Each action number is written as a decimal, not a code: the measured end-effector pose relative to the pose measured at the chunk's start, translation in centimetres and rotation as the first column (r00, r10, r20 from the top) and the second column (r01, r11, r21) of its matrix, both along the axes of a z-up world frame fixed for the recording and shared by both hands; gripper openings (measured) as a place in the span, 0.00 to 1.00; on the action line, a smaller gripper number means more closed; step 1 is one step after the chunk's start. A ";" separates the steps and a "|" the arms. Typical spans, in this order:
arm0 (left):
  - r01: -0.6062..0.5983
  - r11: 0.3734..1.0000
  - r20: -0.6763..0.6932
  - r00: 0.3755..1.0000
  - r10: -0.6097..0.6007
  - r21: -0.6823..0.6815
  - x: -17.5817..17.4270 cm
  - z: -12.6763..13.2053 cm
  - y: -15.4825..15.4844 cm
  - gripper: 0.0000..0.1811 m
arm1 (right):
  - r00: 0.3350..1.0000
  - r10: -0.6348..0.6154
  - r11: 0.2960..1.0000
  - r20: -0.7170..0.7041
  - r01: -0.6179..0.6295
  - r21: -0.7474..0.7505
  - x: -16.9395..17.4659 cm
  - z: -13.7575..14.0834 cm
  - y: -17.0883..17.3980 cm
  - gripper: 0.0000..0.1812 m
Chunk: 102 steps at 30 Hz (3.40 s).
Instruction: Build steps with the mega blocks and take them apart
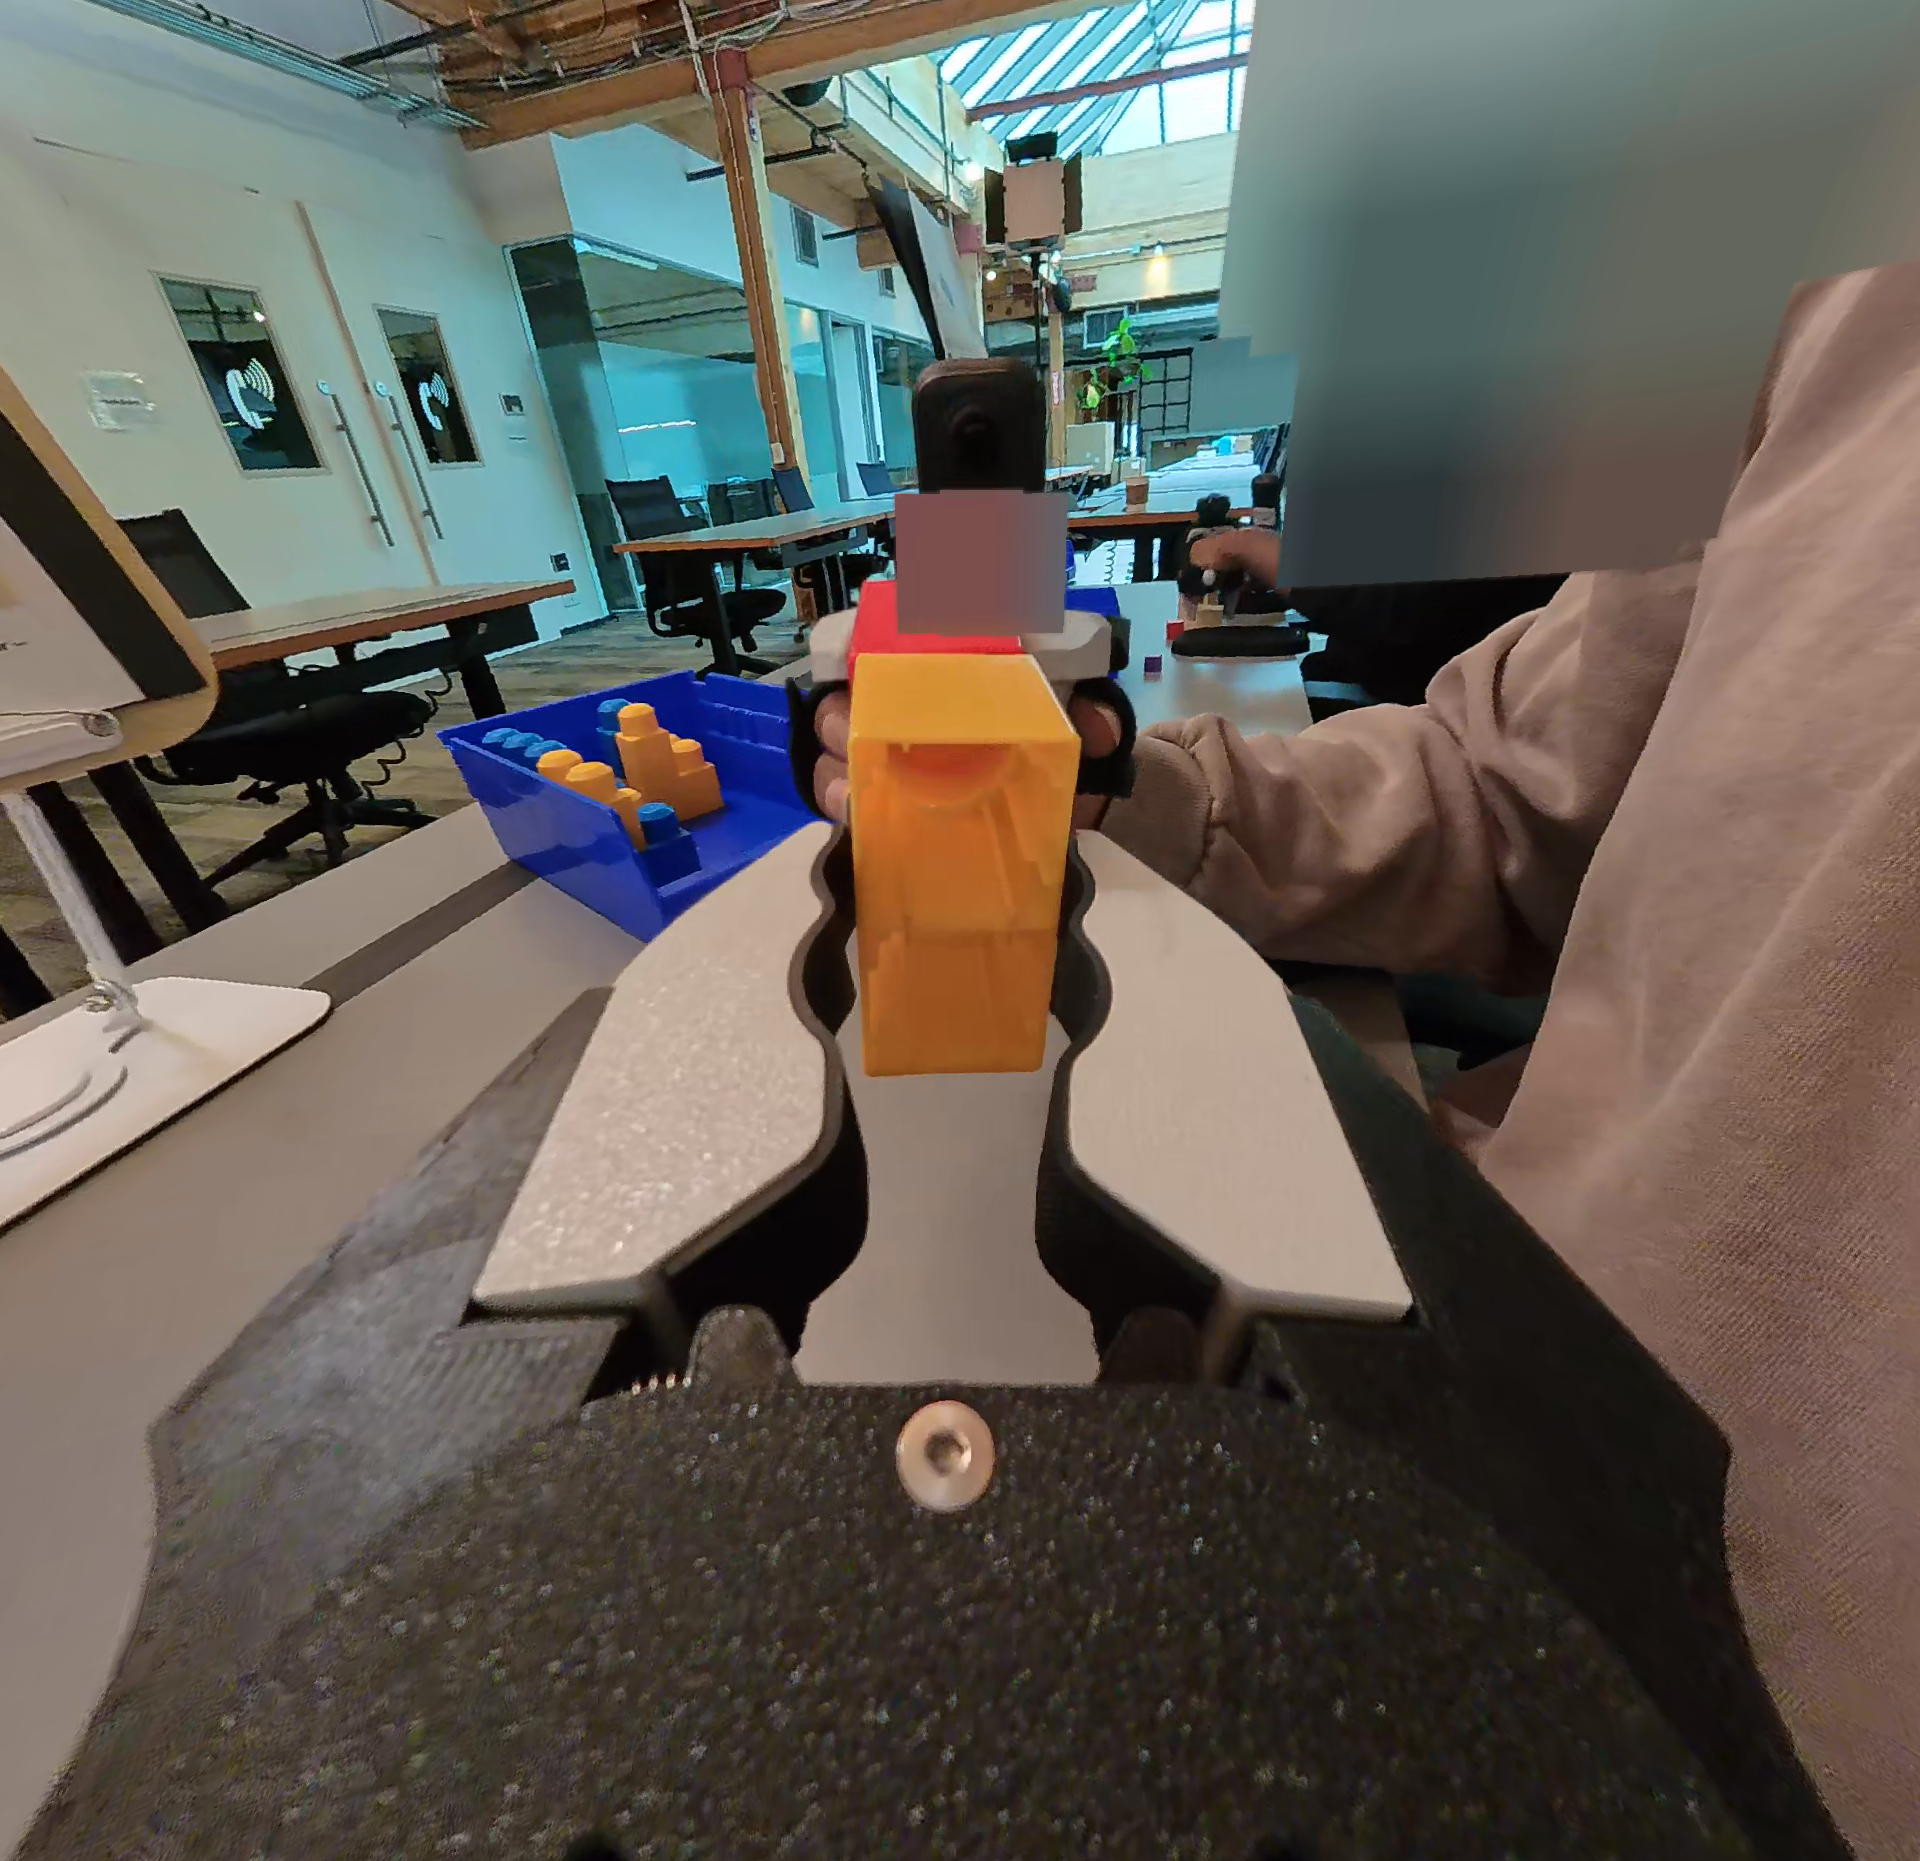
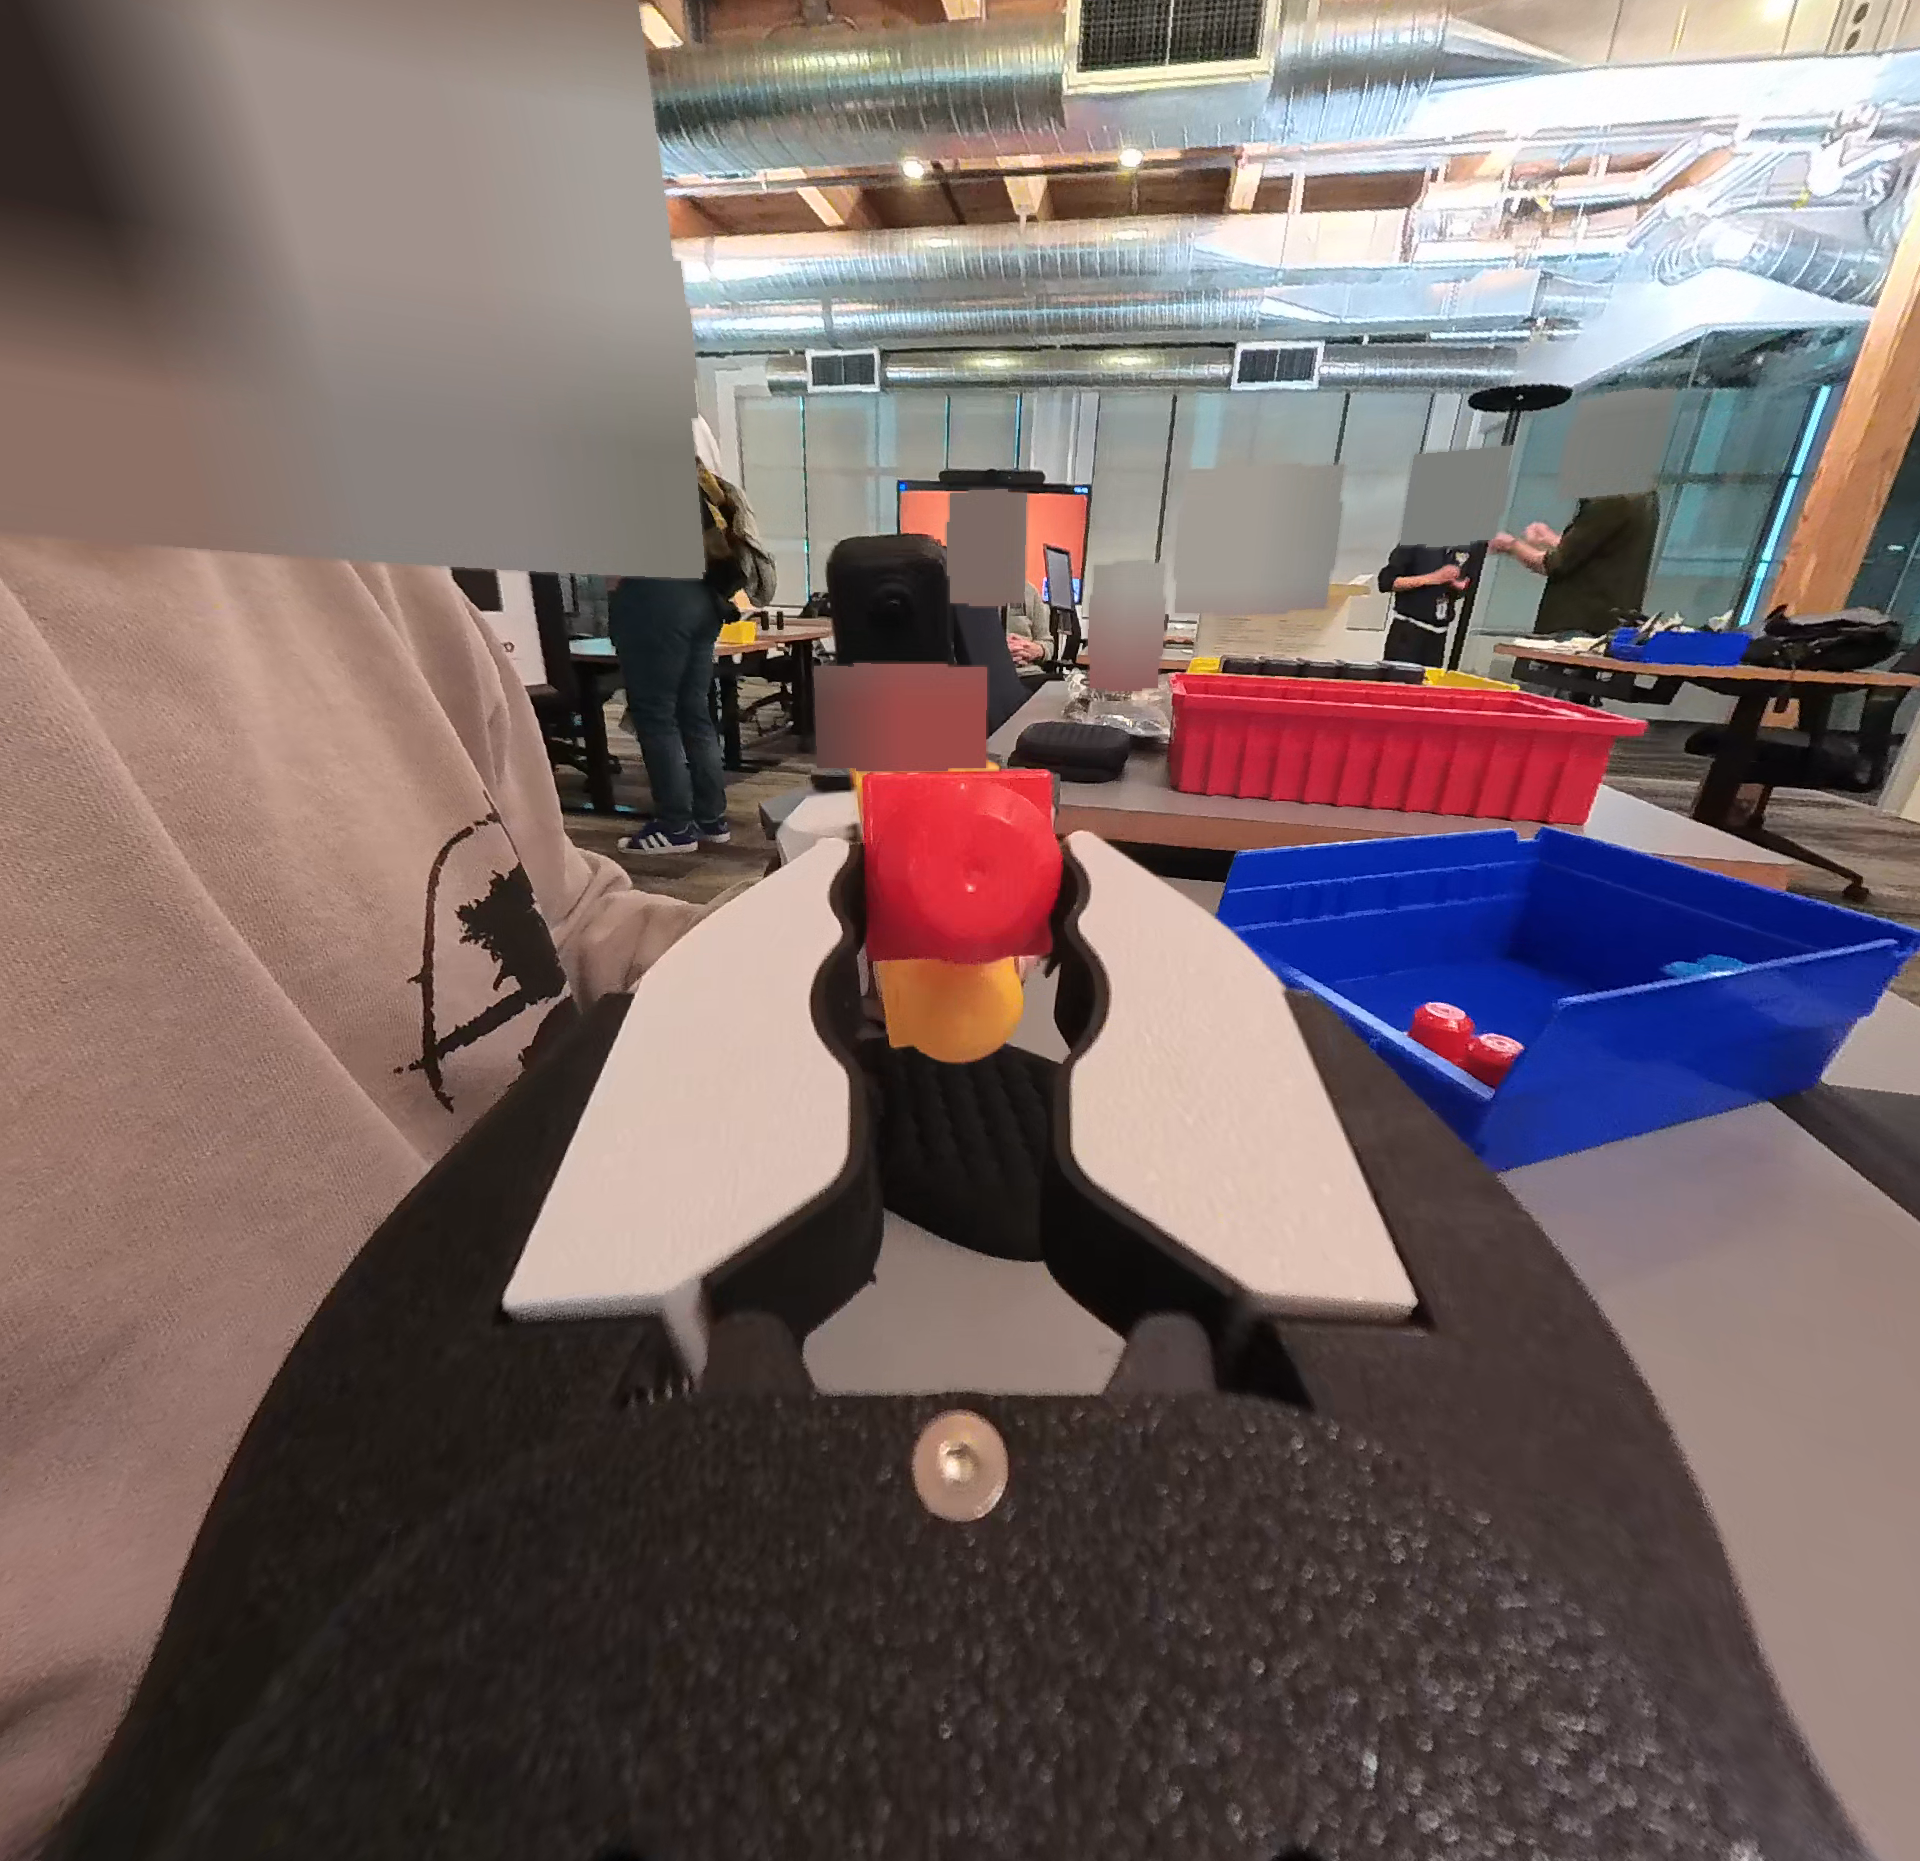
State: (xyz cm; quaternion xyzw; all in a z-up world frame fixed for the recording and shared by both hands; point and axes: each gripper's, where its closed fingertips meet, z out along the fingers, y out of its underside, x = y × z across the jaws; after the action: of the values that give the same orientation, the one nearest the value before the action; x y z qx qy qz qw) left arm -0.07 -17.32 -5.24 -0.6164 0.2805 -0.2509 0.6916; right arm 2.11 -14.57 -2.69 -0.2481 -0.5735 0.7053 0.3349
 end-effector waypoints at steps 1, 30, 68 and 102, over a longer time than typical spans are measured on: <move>0.008 1.000 0.012 1.000 -0.008 -0.006 0.0 0.0 0.0 0.21 | 1.000 -0.002 1.000 -0.001 0.002 0.002 0.0 -0.1 0.0 0.19; -0.033 0.982 -0.256 0.967 -0.016 -0.185 0.5 -5.2 0.6 0.21 | 0.960 -0.068 0.936 0.270 -0.033 0.351 -0.1 -5.1 0.0 0.19; -0.180 0.981 -0.002 0.984 0.180 -0.067 -1.7 -4.5 3.9 0.00 | 0.481 -0.752 0.585 0.450 0.175 0.792 8.7 -0.1 25.2 0.17; -0.427 0.897 0.036 0.900 0.434 -0.115 -7.1 -5.4 5.6 0.00 | 0.377 -0.861 0.501 0.341 0.519 0.692 6.8 -3.4 36.9 0.23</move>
State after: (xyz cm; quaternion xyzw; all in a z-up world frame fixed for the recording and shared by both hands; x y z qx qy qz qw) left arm -7.20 -11.76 -10.67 -0.6905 0.1025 -0.1247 0.7051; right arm 8.92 22.38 -6.06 -0.6108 -0.6363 0.1863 0.4329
